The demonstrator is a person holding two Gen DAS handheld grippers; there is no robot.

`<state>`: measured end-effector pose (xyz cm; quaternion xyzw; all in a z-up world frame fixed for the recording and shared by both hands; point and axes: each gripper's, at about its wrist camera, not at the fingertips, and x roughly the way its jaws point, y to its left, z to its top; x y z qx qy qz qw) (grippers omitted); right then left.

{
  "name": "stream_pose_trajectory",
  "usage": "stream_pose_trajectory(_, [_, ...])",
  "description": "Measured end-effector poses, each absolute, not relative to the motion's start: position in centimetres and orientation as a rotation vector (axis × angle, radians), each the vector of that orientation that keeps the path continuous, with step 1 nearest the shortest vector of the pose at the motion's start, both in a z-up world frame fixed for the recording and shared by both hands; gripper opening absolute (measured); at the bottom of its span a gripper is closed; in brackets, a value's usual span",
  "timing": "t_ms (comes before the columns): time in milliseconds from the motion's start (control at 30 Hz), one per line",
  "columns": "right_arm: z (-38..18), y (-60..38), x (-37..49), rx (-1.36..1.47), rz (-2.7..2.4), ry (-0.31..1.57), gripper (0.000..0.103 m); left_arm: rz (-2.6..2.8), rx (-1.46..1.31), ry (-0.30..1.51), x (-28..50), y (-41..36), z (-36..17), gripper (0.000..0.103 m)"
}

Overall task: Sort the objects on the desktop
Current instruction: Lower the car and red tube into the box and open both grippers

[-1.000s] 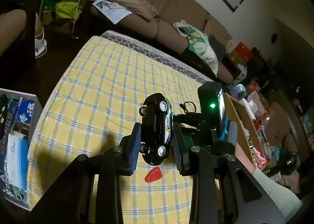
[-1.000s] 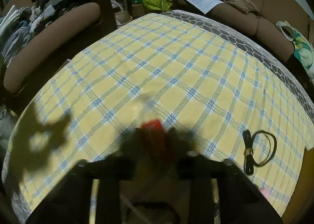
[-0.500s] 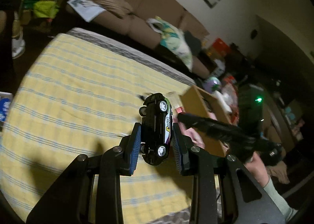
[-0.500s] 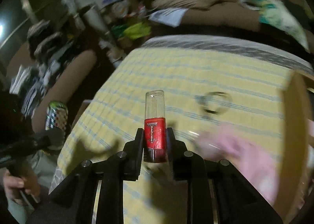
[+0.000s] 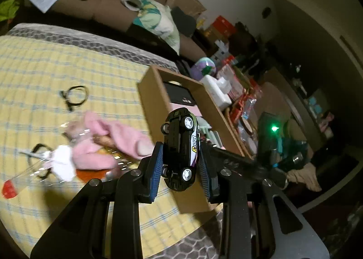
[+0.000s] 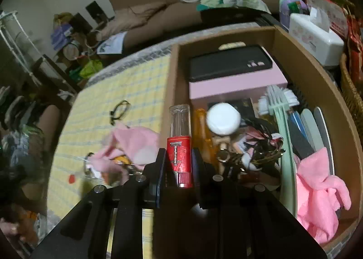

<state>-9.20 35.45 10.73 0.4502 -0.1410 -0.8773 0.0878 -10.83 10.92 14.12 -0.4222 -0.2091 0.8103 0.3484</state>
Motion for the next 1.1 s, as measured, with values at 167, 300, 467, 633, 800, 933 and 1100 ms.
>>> stream_pose_trajectory(167, [9.7,37.1,-10.1,1.362,-2.591,-0.452,0.022,2.095,-1.106,-0.496,-11.1,15.2,14.7,0.028])
stream_pose_trajectory(300, [9.6,38.8,-9.5,1.355,-2.578,-0.539,0.025,2.078,-1.130,-0.466,-11.6,18.1,14.5,0.028])
stream_pose_trajectory(467, [13.2,42.6,-6.8,1.217,-2.691,-0.695,0.054,2.087,-1.184,-0.405,-12.4,21.9,13.8,0.028])
stream_pose_trajectory(633, [15.1,45.0,-4.2,1.171,-2.780,-0.794,0.067,2.128,-1.243,-0.327,-13.5,25.7,12.5,0.028])
stream_pose_trajectory(800, [13.9,45.8,-4.6,1.221,-2.776,-0.800,0.071,2.171,-1.315,-0.237,-14.9,28.5,10.4,0.028])
stream_pose_trajectory(933, [13.1,46.5,-5.0,1.244,-2.766,-0.808,0.071,2.245,-1.344,-0.181,-15.6,29.3,9.3,0.028])
stream_pose_trajectory(1100, [12.8,46.7,-5.3,1.260,-2.767,-0.774,0.071,2.279,-1.354,-0.201,-15.6,29.8,9.0,0.041])
